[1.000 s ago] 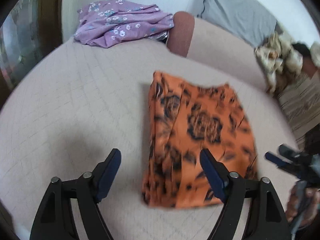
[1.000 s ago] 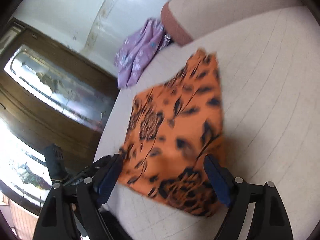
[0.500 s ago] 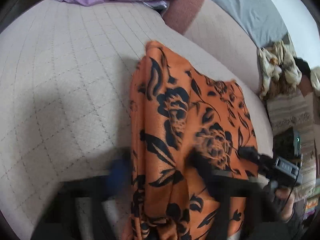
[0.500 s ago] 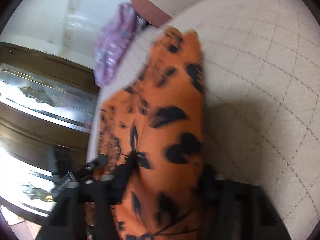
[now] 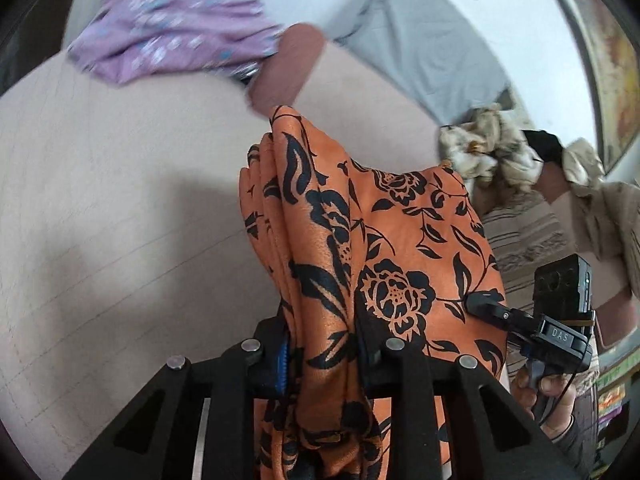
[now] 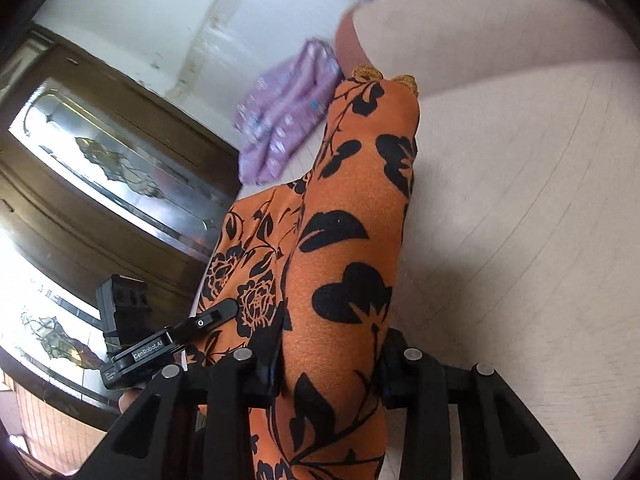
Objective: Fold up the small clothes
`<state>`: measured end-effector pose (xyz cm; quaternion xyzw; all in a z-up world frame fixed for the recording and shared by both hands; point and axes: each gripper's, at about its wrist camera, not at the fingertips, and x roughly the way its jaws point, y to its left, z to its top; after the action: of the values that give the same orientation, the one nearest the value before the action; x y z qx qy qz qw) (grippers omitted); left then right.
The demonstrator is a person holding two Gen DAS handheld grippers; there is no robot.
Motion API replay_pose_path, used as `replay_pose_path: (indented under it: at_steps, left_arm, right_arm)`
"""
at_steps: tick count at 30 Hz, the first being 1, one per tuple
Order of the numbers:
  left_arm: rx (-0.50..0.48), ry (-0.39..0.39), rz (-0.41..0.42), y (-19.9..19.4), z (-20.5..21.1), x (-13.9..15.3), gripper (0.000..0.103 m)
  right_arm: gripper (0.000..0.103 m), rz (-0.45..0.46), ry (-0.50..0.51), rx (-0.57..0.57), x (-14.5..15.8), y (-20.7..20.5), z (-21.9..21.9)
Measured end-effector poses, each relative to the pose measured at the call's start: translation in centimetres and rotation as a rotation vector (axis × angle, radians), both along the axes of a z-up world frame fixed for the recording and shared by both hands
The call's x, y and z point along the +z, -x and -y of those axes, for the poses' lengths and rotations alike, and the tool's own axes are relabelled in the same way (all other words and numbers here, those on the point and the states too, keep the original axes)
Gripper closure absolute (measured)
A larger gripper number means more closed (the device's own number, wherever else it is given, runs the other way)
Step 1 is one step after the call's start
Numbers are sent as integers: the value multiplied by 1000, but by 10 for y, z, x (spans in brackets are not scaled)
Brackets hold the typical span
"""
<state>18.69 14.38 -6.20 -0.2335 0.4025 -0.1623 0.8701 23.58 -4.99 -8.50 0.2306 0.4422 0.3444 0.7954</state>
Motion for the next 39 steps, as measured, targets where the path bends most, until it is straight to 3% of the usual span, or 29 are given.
replay_pose_path:
  at_steps: [4,8,12,13,14,16,18,19,24,28,30,31,33,35,39]
  left_arm:
    - [-37,-12,38,-9,22,22,76]
    - [-66,-32,26,-24,41,14,76]
    - [-95,-78,-41,-35,52,-20,73]
    - [-91,-102,-74,-42,54,-33,68]
    - [-75,-138,-113,-46,56,-47,61]
    - [-36,-200,-161,-47,51,-71,60]
    - [-28,-203,-176,-40,37,-81,55]
    - [-20,-212,-165,-35,28,-80,53]
    - [-16,-287,-57,-5,0,-55,47]
    - [-17,-317,-23,12,-1,-39,39]
    - [-13,-359,-27,22,1,-33,37]
    - [-10,-377,-29,27,4,-29,34]
    - [-7,-405,-36,40,6,-19,30]
    - [11,-430,-22,51,9,-13,17]
    - [80,-480,35,75,7,-1,15]
  right_arm:
    - [66,42,-28,-32,22,2,38]
    - [66,39,-49,-63,17,0,69]
    - [66,-22,-56,-105,-16,-5,100]
    - [65,-54,-63,-115,-31,-8,106]
    - [59,-95,-64,-129,-47,-12,113]
    - [53,-166,7,-214,-81,-16,126]
    - [49,-244,71,-297,-108,-12,140]
    - [48,-232,38,-309,-111,-7,146]
    - [46,-29,101,-328,-55,20,141]
    - [29,86,66,-230,-13,16,101]
    - [26,67,81,-166,-21,9,85]
    - [24,23,138,-167,-40,4,80]
    - [26,-77,251,-242,-69,-5,76]
    - [23,-9,238,-301,-57,11,76]
    - [15,81,322,-308,-25,54,57]
